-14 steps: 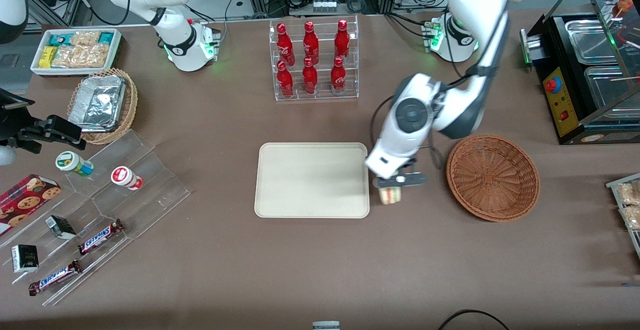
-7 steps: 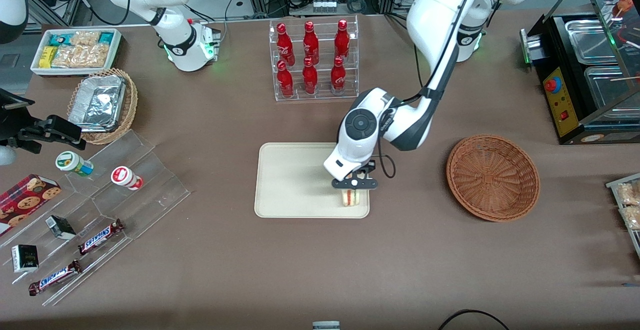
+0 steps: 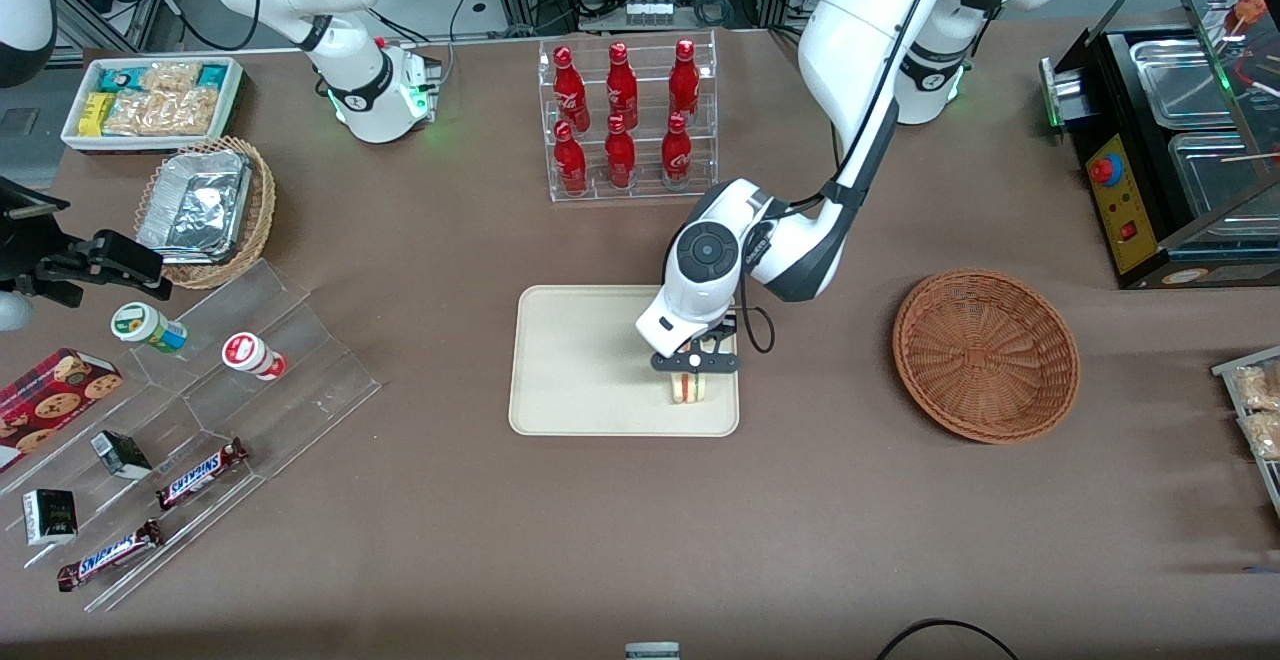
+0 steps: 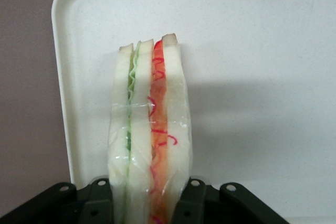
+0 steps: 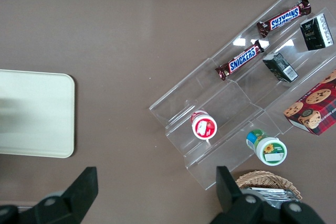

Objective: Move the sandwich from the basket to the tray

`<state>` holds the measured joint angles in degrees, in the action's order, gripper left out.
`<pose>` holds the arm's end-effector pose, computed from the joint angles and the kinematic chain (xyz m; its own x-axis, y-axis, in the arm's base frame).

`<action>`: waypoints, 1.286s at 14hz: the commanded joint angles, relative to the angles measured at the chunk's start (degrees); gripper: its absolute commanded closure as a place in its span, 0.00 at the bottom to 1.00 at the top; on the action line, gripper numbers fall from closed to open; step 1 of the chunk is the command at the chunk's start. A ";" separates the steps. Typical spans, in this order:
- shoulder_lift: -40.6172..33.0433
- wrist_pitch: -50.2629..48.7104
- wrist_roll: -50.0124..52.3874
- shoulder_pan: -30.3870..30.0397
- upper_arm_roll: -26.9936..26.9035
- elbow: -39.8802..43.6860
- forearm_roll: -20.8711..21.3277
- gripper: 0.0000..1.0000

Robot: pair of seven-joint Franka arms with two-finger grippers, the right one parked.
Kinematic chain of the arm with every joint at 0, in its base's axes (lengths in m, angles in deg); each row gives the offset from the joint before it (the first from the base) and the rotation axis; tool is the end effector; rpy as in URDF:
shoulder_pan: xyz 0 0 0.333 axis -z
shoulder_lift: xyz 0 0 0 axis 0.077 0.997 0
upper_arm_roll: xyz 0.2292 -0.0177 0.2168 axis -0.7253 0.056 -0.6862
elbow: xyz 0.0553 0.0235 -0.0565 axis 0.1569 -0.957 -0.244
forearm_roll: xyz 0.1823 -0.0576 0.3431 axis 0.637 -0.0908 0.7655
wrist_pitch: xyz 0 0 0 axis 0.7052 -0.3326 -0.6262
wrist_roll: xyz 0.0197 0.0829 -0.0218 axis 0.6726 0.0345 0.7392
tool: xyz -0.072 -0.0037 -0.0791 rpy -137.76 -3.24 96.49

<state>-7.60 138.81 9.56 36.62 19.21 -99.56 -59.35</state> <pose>0.5240 -0.4531 0.2260 0.9988 -0.0272 -0.0414 -0.0253 -0.9987 0.0440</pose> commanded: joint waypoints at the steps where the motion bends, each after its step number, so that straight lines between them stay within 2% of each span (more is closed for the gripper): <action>1: 0.92 0.03 -0.56 0.53 -0.49 1.50 -0.88 0.55; 3: 1.01 0.03 -0.56 0.62 -0.49 1.41 -0.70 0.38; 5: 0.75 -0.06 -0.47 0.62 -0.49 1.58 -0.88 0.29; 8: -3.10 -2.94 0.58 -0.16 -0.92 1.15 -0.79 0.02; 13: -16.81 -19.20 -0.47 -8.76 -1.72 -0.43 -0.62 0.00; 18: -24.29 -22.38 -0.73 -18.96 -1.80 -3.07 0.09 0.00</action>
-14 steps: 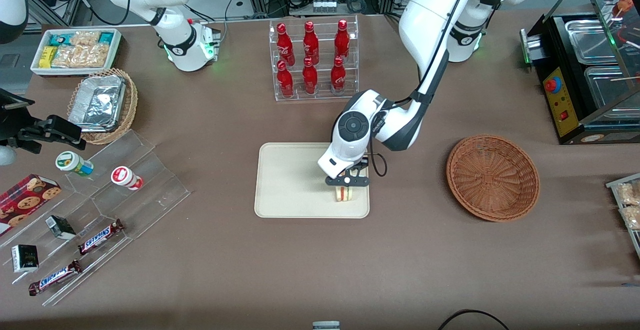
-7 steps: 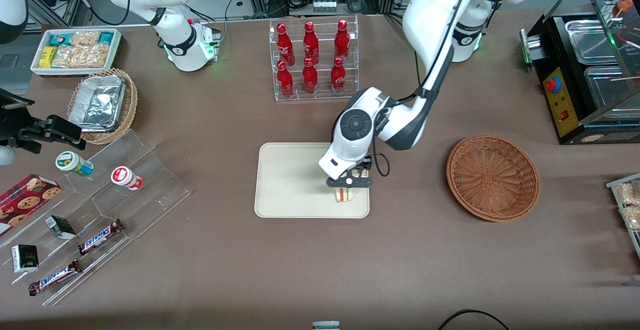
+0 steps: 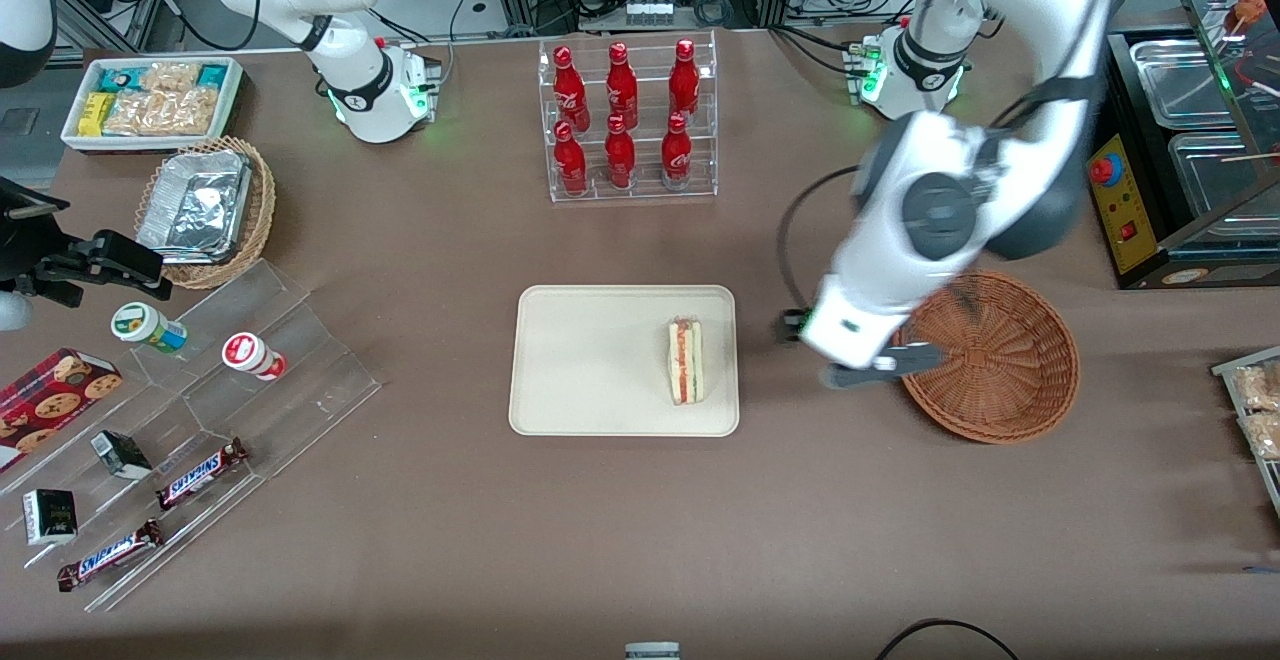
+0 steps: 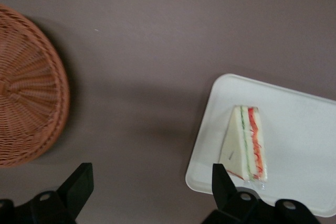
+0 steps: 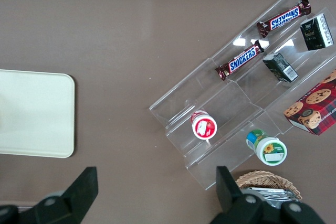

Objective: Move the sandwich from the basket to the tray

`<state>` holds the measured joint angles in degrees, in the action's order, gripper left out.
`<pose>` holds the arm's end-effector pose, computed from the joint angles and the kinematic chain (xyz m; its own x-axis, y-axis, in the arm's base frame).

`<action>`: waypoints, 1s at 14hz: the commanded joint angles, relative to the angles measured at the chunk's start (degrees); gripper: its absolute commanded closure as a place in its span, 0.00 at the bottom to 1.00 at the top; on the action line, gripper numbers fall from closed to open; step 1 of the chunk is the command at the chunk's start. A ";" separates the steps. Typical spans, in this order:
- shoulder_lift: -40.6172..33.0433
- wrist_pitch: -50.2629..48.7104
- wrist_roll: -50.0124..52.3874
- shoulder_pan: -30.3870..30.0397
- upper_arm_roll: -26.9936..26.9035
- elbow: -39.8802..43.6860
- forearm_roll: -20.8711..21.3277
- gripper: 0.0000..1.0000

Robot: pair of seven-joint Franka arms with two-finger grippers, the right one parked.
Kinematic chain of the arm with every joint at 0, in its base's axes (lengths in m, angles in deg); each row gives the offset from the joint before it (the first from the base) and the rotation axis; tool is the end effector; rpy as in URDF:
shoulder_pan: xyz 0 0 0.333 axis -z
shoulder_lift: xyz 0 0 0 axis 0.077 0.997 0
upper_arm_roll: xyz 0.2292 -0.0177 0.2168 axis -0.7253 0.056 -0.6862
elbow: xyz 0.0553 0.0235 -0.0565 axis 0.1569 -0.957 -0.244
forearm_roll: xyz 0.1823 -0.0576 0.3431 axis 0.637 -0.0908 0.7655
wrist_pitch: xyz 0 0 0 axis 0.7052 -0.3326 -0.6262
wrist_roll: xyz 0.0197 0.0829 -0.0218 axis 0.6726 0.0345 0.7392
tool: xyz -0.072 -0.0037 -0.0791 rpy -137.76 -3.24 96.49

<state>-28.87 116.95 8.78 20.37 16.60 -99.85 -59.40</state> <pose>0.5994 -0.2499 0.4426 0.9649 0.2568 -0.0553 0.2592 -0.9650 0.0407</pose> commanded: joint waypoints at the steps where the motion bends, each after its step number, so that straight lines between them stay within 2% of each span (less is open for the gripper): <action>1: -4.17 -1.91 -1.00 -4.73 0.63 -2.78 0.92 0.00; 6: -11.46 -9.91 -16.02 -14.57 0.54 -3.92 1.63 0.00; 9: -15.60 -14.13 -16.57 -15.03 0.45 -4.10 2.33 0.00; 11: -18.32 -17.64 -16.92 -15.99 0.97 -3.92 7.14 0.00; 14: -21.05 -18.89 -21.37 -17.75 1.42 -2.96 7.52 0.00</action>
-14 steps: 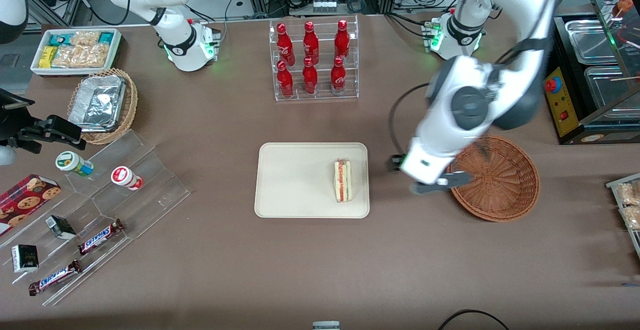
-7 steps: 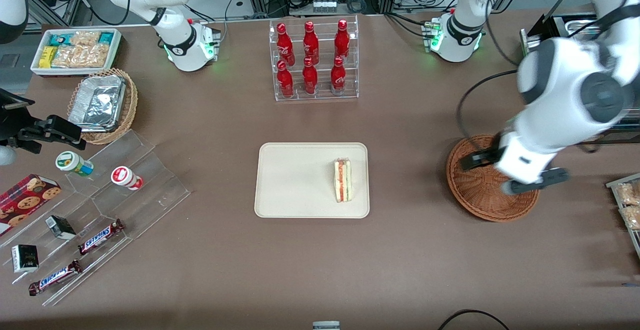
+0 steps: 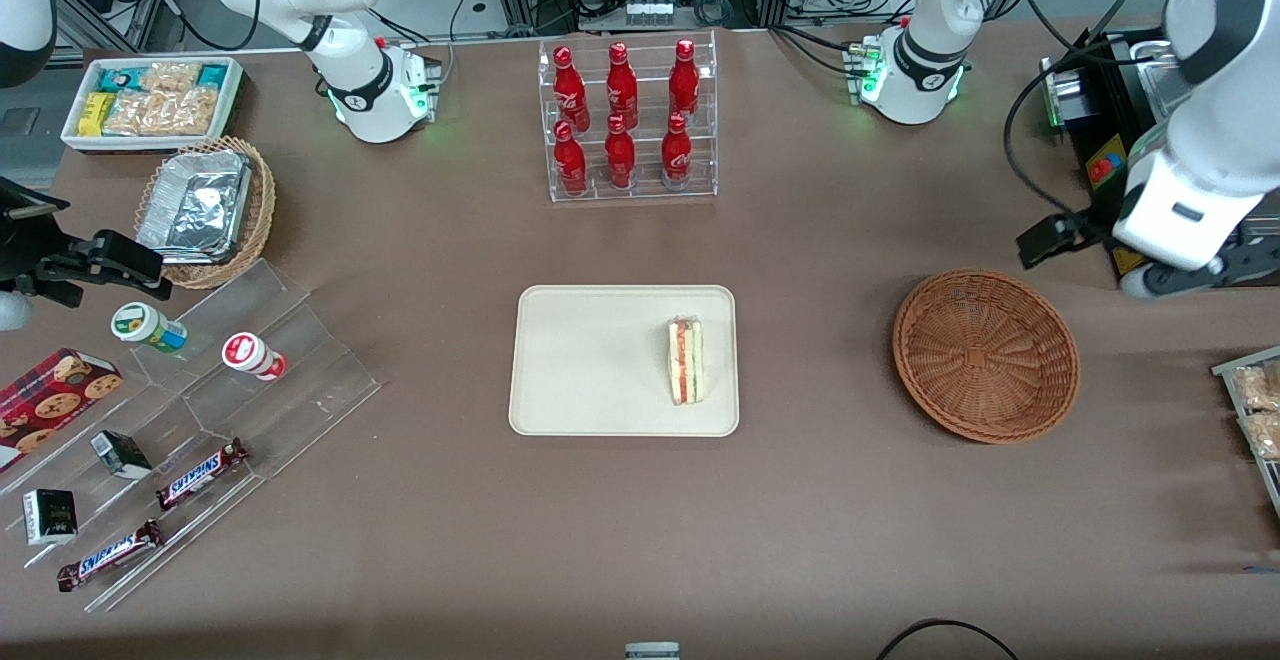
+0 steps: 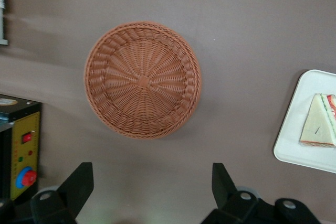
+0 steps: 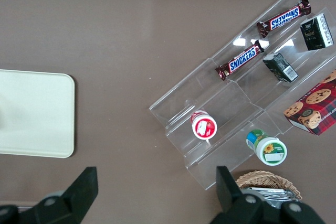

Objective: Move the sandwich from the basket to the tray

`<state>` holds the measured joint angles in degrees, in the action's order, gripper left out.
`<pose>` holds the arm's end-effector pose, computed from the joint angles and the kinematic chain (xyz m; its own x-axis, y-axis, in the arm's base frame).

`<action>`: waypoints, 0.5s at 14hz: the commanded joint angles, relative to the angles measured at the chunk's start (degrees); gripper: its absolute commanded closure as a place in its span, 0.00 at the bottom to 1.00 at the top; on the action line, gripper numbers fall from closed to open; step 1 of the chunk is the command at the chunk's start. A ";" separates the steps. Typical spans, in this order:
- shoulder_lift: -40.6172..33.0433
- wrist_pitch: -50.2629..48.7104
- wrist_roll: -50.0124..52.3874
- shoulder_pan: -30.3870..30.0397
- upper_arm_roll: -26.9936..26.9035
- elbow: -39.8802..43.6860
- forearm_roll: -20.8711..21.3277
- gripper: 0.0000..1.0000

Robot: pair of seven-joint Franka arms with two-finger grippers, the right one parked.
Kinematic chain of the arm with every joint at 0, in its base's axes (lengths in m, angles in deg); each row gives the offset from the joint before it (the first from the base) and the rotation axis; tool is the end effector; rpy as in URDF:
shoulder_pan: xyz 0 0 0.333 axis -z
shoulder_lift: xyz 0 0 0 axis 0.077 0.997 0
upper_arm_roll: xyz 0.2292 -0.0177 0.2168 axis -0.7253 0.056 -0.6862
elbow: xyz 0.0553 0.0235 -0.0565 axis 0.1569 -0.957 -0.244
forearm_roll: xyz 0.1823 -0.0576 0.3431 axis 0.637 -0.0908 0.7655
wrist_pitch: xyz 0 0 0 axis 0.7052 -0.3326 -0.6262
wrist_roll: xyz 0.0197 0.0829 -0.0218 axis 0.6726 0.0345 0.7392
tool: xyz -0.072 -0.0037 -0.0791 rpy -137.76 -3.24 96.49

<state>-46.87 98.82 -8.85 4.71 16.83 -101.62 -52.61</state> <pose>0.5495 -0.0578 0.5910 0.9802 0.1936 -0.0425 0.1917 -0.9804 -0.0465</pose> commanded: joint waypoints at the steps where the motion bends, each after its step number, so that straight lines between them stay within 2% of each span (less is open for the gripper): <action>1: -3.49 -0.85 -6.64 -2.70 1.10 -0.06 0.47 0.00; 4: -3.14 -2.43 -9.91 -4.20 1.28 3.63 -1.98 0.00; 7: -3.49 -6.29 -10.01 -4.29 1.28 5.04 -2.35 0.00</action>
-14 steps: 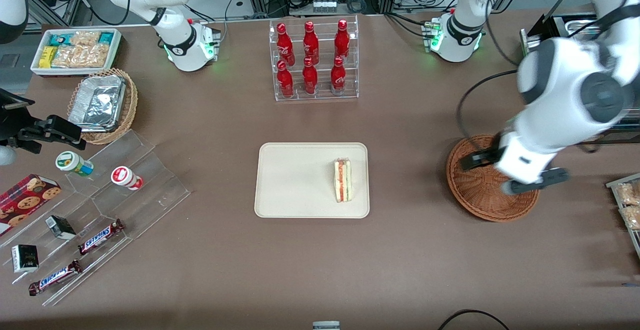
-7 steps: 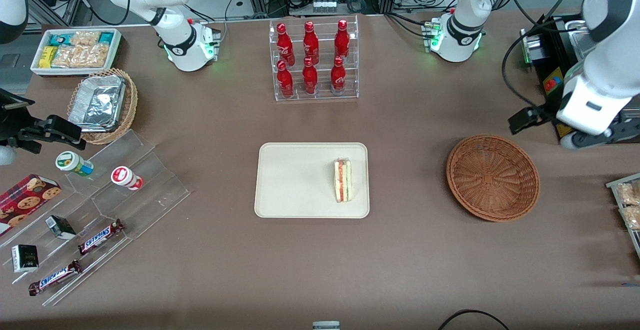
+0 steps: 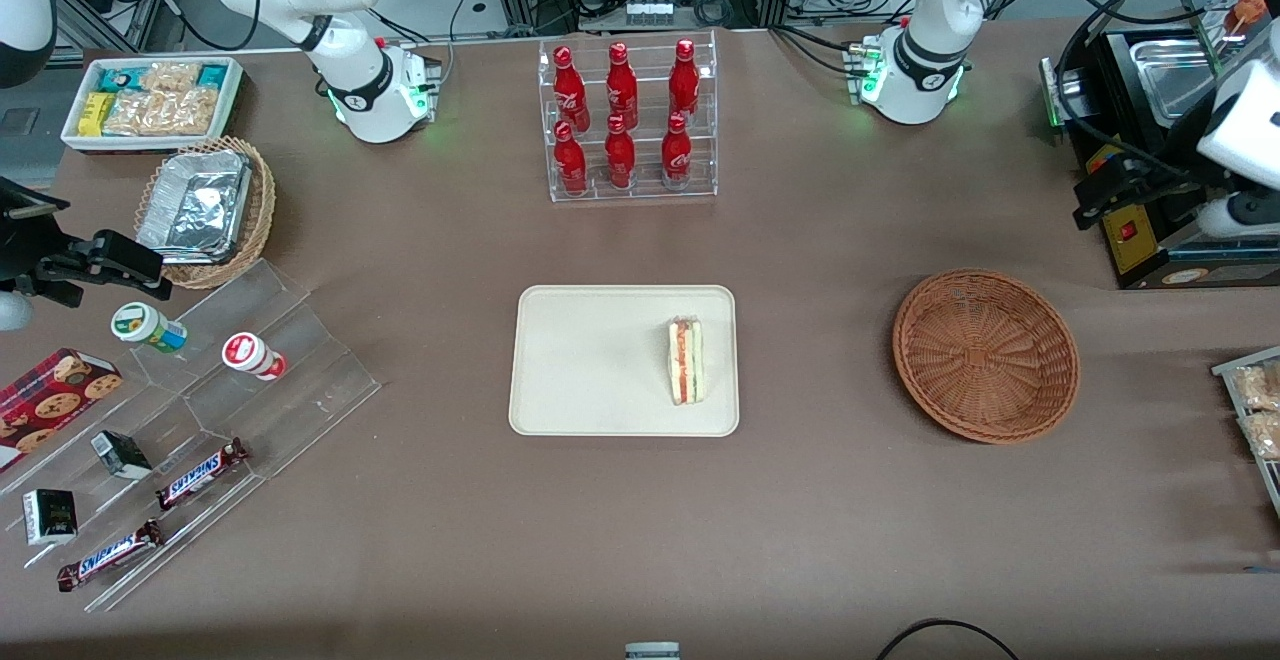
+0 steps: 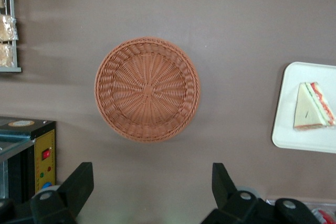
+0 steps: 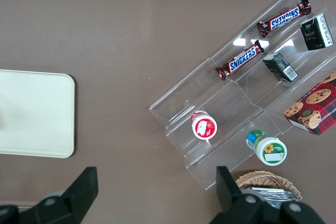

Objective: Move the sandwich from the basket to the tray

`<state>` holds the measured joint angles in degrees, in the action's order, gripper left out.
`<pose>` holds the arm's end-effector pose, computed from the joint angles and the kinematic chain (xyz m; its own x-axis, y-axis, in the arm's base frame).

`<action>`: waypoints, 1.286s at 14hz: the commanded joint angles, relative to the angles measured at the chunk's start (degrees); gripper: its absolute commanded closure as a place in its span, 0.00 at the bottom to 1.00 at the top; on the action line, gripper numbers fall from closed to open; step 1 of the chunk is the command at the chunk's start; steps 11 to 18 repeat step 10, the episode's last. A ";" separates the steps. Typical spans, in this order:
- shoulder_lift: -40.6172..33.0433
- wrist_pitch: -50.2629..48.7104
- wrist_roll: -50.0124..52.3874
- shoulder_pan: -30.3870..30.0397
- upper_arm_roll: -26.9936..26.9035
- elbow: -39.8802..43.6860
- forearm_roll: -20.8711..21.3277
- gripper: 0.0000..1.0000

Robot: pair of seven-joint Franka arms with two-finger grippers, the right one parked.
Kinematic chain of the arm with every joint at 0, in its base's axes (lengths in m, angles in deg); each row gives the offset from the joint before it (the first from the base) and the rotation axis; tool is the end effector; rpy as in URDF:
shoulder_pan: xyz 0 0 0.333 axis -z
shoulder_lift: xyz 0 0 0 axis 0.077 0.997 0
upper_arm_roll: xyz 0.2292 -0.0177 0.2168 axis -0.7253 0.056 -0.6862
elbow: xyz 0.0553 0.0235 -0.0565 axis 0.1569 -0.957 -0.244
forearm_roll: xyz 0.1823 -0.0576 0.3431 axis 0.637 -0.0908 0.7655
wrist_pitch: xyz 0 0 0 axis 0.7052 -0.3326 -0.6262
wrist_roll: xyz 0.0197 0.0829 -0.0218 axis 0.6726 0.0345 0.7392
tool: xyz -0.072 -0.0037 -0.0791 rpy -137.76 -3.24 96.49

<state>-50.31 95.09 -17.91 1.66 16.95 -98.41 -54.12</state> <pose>0.5293 -0.0302 0.6442 0.9961 0.0886 -0.0032 0.0886 -0.9961 -0.0030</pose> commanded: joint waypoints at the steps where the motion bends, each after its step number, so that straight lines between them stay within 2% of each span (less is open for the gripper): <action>1: -0.14 -3.79 -0.86 -1.24 1.41 2.19 -0.83 0.00; 8: 0.13 -7.93 -2.79 -1.24 2.30 1.66 0.04 0.00; 18: 0.21 -7.75 -2.70 -1.24 2.12 1.67 0.04 0.00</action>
